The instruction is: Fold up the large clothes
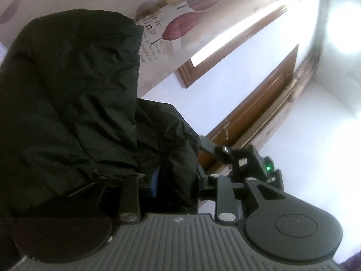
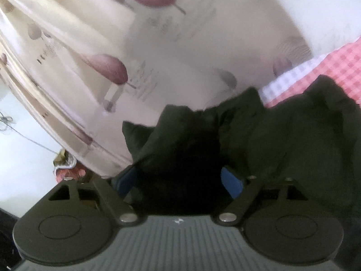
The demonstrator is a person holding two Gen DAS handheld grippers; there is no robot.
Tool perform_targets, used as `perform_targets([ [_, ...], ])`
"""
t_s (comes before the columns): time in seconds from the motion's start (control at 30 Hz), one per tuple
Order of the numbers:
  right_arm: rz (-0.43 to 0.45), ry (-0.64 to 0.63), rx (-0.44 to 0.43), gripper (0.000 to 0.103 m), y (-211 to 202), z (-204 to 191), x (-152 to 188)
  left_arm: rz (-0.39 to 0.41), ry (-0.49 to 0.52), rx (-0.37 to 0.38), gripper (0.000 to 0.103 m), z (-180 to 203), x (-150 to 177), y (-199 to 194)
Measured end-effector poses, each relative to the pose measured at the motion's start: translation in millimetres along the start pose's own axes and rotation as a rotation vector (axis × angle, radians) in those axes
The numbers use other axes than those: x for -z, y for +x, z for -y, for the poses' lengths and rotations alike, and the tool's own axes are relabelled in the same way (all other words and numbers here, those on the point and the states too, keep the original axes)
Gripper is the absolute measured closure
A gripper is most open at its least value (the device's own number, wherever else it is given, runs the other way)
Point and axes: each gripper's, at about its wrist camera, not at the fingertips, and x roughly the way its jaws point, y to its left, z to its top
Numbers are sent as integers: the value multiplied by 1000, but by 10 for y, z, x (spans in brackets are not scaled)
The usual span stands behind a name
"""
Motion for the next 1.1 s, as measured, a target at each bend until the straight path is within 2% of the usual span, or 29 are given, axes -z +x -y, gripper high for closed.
perform_targets([
  [0.07, -12, -28, 17, 22, 57, -71, 1, -3, 1, 12, 62, -50, 72, -20],
  [0.1, -17, -57, 39, 30, 102, -106, 8, -6, 7, 10, 60, -48, 94, -20],
  [0.13, -22, -89, 67, 60, 124, -138, 36, -7, 11, 4, 53, -27, 103, -21],
  [0.17, -37, -130, 117, 77, 206, -163, 32, -1, 10, 4, 38, 20, 106, -59],
  [0.2, -45, -153, 156, 78, 251, -146, 16, 15, 11, 7, 30, 91, 97, -142],
  [0.23, -50, -178, 191, 83, 316, -140, 10, 43, 21, 0, 14, 171, 89, -243],
  [0.27, -50, -192, 216, 85, 338, -116, 4, 79, 35, -13, 5, 245, 78, -356],
  [0.3, -44, -204, 237, 85, 352, -91, -11, 123, 35, -19, 2, 299, 70, -511],
  [0.37, -31, -225, 249, 87, 330, -53, -28, 225, 24, -57, 0, 345, 42, -839],
  [0.4, -25, -235, 255, 88, 315, -46, -31, 266, 36, -123, 0, 335, 25, -981],
  [0.47, -24, -244, 259, 88, 313, -30, -58, 277, 45, -246, 1, 202, -5, -1132],
  [0.5, -24, -250, 256, 88, 327, -38, -79, 261, -5, -269, 3, 63, -4, -1163],
  [0.57, -20, -279, 261, 88, 365, -79, -127, 209, -159, -212, 3, -217, 47, -1101],
  [0.6, -20, -292, 259, 88, 396, -101, -158, 194, -165, -204, 3, -234, 88, -1040],
  [0.7, -32, -289, 267, 88, 458, -59, -259, 148, -50, -188, 2, -71, 212, -857],
  [0.73, -33, -284, 284, 85, 457, -39, -307, 145, -44, -167, 2, -34, 250, -788],
  [0.8, 2, -315, 361, 70, 391, -84, -391, 133, -35, -149, 2, 0, 297, -677],
  [0.87, 76, -379, 418, 46, 270, -262, -469, 111, 7, -162, 2, 39, 343, -577],
  [0.9, 113, -424, 411, 39, 205, -410, -499, 105, 25, -167, 2, 52, 345, -516],
  [0.97, 103, -526, 358, 13, 198, -723, -520, 109, 27, -166, 2, 19, 339, -466],
  [1.03, 76, -640, 351, 2, 314, -1003, -479, 118, 11, -161, 2, -23, 331, -464],
  [1.1, -6, -704, 337, 1, 555, -1170, -432, 122, 9, -166, 1, -22, 302, -445],
])
